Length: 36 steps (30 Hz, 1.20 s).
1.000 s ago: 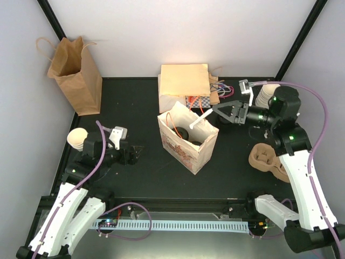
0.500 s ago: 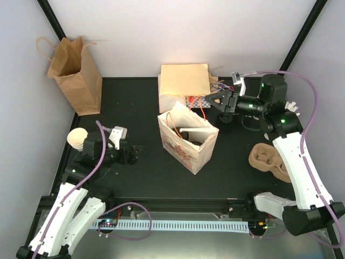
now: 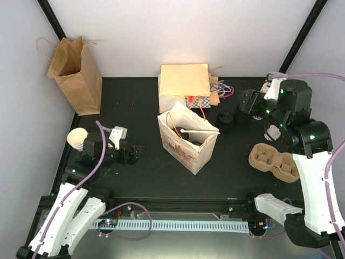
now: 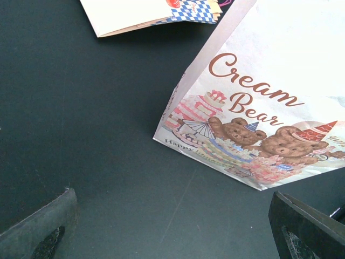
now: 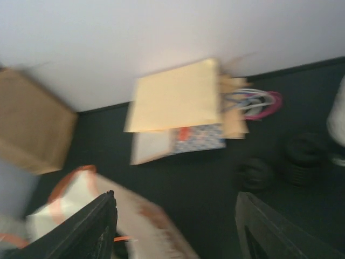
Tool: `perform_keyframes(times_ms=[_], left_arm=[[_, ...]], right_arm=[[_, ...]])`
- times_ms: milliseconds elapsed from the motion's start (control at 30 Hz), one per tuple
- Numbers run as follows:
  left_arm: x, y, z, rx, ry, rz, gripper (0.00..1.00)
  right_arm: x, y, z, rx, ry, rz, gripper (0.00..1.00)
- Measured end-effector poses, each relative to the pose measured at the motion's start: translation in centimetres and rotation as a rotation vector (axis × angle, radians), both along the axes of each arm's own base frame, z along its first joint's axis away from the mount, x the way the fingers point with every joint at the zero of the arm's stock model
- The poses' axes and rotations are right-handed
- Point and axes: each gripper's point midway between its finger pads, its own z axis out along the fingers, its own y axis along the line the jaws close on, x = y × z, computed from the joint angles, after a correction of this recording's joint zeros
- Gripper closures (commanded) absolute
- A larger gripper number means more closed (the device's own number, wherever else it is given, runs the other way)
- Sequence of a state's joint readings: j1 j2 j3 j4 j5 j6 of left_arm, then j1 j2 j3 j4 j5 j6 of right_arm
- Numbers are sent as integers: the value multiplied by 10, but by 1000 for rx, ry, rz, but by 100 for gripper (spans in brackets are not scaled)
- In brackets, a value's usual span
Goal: Pack the takeout coffee
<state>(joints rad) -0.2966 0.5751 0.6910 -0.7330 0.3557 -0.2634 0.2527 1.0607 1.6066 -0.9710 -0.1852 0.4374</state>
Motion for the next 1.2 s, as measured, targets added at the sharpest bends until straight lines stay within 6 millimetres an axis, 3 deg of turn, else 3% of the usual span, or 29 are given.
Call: perform_keyframes(times_ms=[200,367,533,967,1200], left_arm=[[-1,0,2,-3,-9,0,1],[-1,0,3,-4,-12,-1,1],[-3,-1,5,-12,-19,-10,1],[-7,-2,11,-29,-46,-23,1],[-9,-4,13,-38,-51,-34,1]], right_arm=[[9,-81,-41,-221,158,-369,56],[7,-156,-80,-260,303,-623,66],[9,-206,-106,-257,417,-763,73],[44,-226,-181,-344,643,-722,76],[46,-236,-192,-395,686,-741,71]])
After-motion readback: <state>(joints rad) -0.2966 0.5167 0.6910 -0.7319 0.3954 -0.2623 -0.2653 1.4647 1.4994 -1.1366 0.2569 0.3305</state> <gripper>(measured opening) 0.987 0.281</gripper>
